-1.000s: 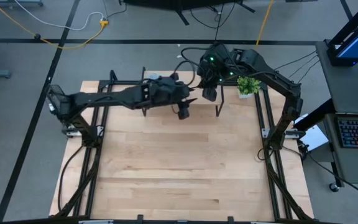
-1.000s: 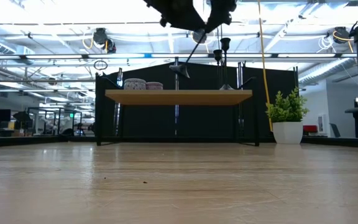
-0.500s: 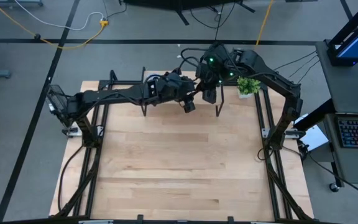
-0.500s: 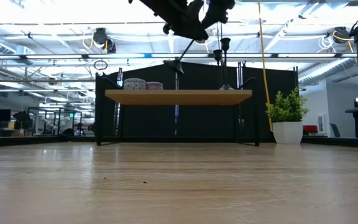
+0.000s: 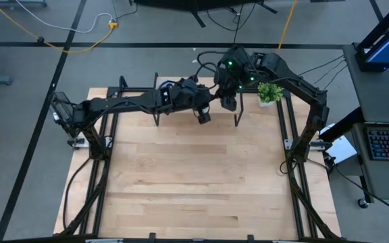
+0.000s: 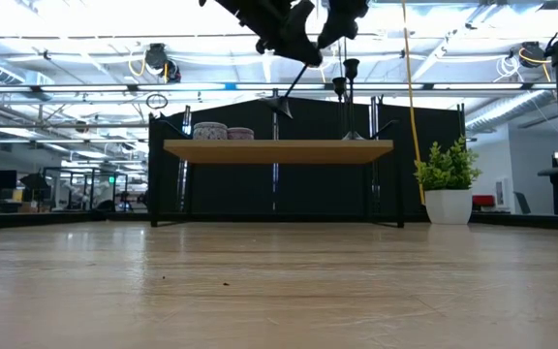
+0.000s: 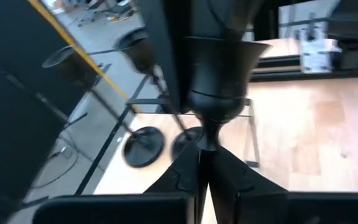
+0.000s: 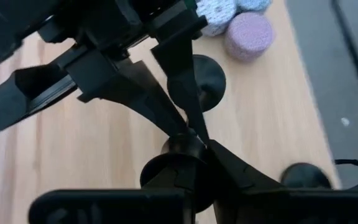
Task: Pick & Place candle stick holders
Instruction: Put the black candle holder on the shelf, then return to Home Position
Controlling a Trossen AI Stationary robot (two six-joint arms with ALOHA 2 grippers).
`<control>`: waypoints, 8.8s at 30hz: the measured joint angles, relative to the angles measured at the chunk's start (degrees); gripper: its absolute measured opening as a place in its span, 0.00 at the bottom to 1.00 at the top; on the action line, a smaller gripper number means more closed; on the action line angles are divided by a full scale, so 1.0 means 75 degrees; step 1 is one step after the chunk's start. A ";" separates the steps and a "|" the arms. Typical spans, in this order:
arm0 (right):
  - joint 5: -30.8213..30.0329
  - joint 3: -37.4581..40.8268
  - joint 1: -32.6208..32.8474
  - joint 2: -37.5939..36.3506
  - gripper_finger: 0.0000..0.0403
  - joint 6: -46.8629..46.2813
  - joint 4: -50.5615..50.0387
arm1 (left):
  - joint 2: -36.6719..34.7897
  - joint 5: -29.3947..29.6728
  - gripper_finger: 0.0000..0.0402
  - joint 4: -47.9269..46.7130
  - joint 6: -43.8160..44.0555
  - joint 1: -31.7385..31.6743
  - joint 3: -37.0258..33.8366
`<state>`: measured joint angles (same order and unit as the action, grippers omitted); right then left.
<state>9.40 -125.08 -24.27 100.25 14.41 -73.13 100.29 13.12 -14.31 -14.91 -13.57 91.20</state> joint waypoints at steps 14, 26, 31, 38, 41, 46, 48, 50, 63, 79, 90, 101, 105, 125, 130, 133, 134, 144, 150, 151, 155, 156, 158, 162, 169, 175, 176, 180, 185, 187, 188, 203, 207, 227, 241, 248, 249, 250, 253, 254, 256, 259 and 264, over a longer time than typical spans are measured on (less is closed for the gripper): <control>-0.0109 -0.0003 -0.0004 -0.0010 0.17 0.0031 0.0173 | -0.0005 -0.0332 0.04 -0.0016 0.0285 -0.0151 -0.0003; -0.1164 -0.0008 0.0003 -0.0528 0.30 -0.0385 0.0487 | -0.0012 -0.0557 0.04 0.0542 0.0576 -0.0589 -0.0006; -0.1386 -0.0003 0.0017 -0.1108 0.29 -0.0386 0.0843 | -0.0019 -0.0972 0.04 0.1053 0.0986 -0.1050 -0.0006; -0.1447 0.0000 0.0009 -0.1945 0.25 -0.0812 0.0873 | -0.0020 -0.2365 0.04 0.1617 0.1538 -0.1556 -0.0006; -0.1442 0.0000 0.0009 -0.2286 0.23 -0.0868 0.0894 | 0.0058 -0.2503 0.04 0.1820 0.1585 -0.1570 -0.0006; -0.1441 0.0000 0.0006 -0.2743 0.23 -0.1225 0.0856 | 0.0517 -0.2956 0.04 0.2383 0.1739 -0.1537 -0.0003; -0.1438 0.0006 0.0006 -0.2918 0.23 -0.1279 0.0781 | 0.0747 -0.3074 0.04 0.2640 0.1835 -0.1552 -0.0017; -0.1441 0.0010 0.0006 -0.3097 0.23 -0.1403 0.0705 | 0.0914 -0.3069 0.04 0.2806 0.1754 -0.1567 -0.0017; -0.1440 0.1469 0.0003 -0.4099 0.22 -0.1711 0.1145 | 0.1381 -0.2781 0.04 0.3398 0.1894 -0.2080 -0.0012; -0.1444 0.2688 0.0003 -0.4632 0.22 -0.1609 0.2324 | 0.1626 -0.2727 0.04 0.3482 0.1957 -0.2165 -0.0015; -0.1444 0.2696 0.0003 -0.4634 0.22 -0.1568 0.2525 | 0.1626 -0.2753 0.04 0.3267 0.2015 -0.2181 -0.0015; -0.1444 0.2696 0.0003 -0.4631 0.22 -0.1574 0.2525 | 0.1626 -0.2756 0.06 0.3354 0.2039 -0.2167 -0.0015; -0.1444 0.2696 0.0003 -0.4631 0.22 -0.1576 0.2525 | 0.1626 -0.2763 0.05 0.3491 0.2139 -0.2167 -0.0015; -0.1444 0.2696 0.0003 -0.4628 0.22 -0.1620 0.2525 | 0.1827 -0.2748 0.08 0.3456 0.2354 -0.2065 -0.0003; -0.1444 0.2696 0.0003 -0.4628 0.22 -0.1620 0.2522 | 0.1827 -0.2718 0.08 0.3383 0.2437 -0.2082 -0.0003; -0.1444 0.2696 0.0000 -0.4628 0.22 -0.1606 0.2524 | 0.1827 -0.2718 0.10 0.3277 0.2435 -0.2085 -0.0003; -0.1444 0.2696 0.0003 -0.4628 0.22 -0.1606 0.2522 | 0.1827 -0.2733 0.11 0.3252 0.2435 -0.2087 -0.0003; -0.1444 0.2696 0.0000 -0.4628 0.22 -0.1574 0.2522 | 0.1827 -0.2733 0.36 0.3097 0.2428 -0.2095 -0.0012; -0.1444 0.2696 0.0001 -0.4628 0.22 -0.1576 0.2522 | 0.1577 -0.2657 0.47 0.2712 0.2126 -0.2191 -0.0020; -0.1444 0.2696 0.0000 -0.4628 0.22 -0.1574 0.2522 | 0.1519 -0.2575 0.49 0.2639 0.2040 -0.2196 -0.0020; -0.1442 0.2696 0.0000 -0.4628 0.22 -0.1576 0.2522 | 0.1155 -0.2153 0.53 0.2081 0.1650 -0.2224 -0.0019; -0.1444 0.2696 0.0000 -0.4628 0.22 -0.1574 0.2522 | 0.1045 -0.2053 0.54 0.1965 0.1556 -0.2226 -0.0017; -0.1438 0.2696 0.0000 -0.4628 0.22 -0.1574 0.2522 | 0.0764 -0.1917 0.55 0.1457 0.1422 -0.2231 -0.0017; -0.1441 0.2696 0.0000 -0.4628 0.22 -0.1574 0.2519 | 0.0321 -0.1731 0.55 0.0886 0.1398 -0.2231 -0.0017; -0.1443 0.2696 0.0000 -0.4628 0.22 -0.1565 0.2519 | 0.0177 -0.1771 0.55 0.0773 0.1443 -0.2167 -0.0015; -0.1444 0.2696 0.0000 -0.4628 0.22 -0.1548 0.2499 | -0.0421 -0.1738 0.55 -0.0117 0.1446 -0.2167 -0.0017; -0.1444 0.2696 0.0000 -0.4628 0.22 -0.1547 0.2450 | -0.0571 -0.1735 0.55 -0.0408 0.1430 -0.2170 -0.0015; -0.1447 0.2696 0.0000 -0.4631 0.22 -0.1547 0.2155 | -0.1222 -0.1733 0.54 -0.1815 0.1426 -0.2224 -0.0015; -0.1450 0.2939 0.0000 -0.4656 0.22 -0.1381 0.2084 | -0.2037 -0.1525 0.54 -0.3838 0.1515 -0.2254 -0.0015; -0.1450 0.3133 0.0000 -0.4668 0.22 -0.0891 0.2088 | -0.2353 -0.1337 0.54 -0.4342 0.1630 -0.2251 -0.0015; -0.1450 0.3257 0.0000 -0.4683 0.22 -0.0593 0.2082 | -0.2514 -0.1277 0.54 -0.4617 0.1640 -0.2254 -0.0015; -0.2379 0.4485 -0.0009 -0.4875 0.22 -0.0918 0.2525 | -0.4581 -0.2019 0.54 -0.6218 0.2008 -0.2289 -0.0268; -0.1916 0.4485 -0.0009 -0.5048 0.22 -0.0926 0.2521 | -0.5446 -0.2412 0.54 -0.5614 0.2189 -0.2289 -0.1237; -0.1836 0.7266 -0.0012 -0.7425 0.22 -0.1818 0.4579 | -1.0621 -0.3457 0.54 -0.0159 0.4091 -0.2286 -0.7775; -0.2059 0.9499 -0.0012 -0.9113 0.22 -0.2997 0.6085 | -1.0901 -0.3276 0.54 0.4945 0.5679 -0.1373 -1.1012; -0.2484 1.0130 -0.0012 -0.9333 0.22 -0.3141 0.6371 | -1.1063 -0.3260 0.54 0.4608 0.5590 -0.0988 -1.1080; -0.2481 1.0130 -0.0012 -0.9365 0.22 -0.3102 0.6366 | -1.1187 -0.3357 0.54 0.4432 0.5584 -0.1013 -1.1077; -0.2481 1.0130 -0.0012 -0.9419 0.22 -0.3059 0.6380 | -1.1352 -0.3434 0.54 0.4184 0.5607 -0.1045 -1.1077; -0.2482 1.0130 -0.0012 -0.9670 0.22 -0.3017 0.6359 | -1.2014 -0.3598 0.54 0.3495 0.5625 -0.1162 -1.1077; -0.2483 1.0130 -0.0012 -0.9780 0.22 -0.3018 0.6342 | -1.2275 -0.3608 0.54 0.3284 0.5571 -0.1196 -1.1077; -0.2481 1.0130 -0.0012 -1.0037 0.22 -0.3028 0.6286 | -1.2853 -0.3606 0.54 0.2672 0.5387 -0.1258 -1.0999; -0.2484 1.0127 -0.0012 -1.0410 0.22 -0.3034 0.6128 | -1.3342 -0.3303 0.54 0.1673 0.5133 -0.1301 -1.0786; -0.2477 1.0143 -0.0015 -1.0650 0.22 -0.3115 0.5881 | -1.3124 -0.2515 0.54 0.1501 0.4883 -0.1222 -1.0826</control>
<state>-9.18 -49.01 -24.38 20.37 -8.95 -29.03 1.86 -5.74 -3.05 21.71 -22.73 10.00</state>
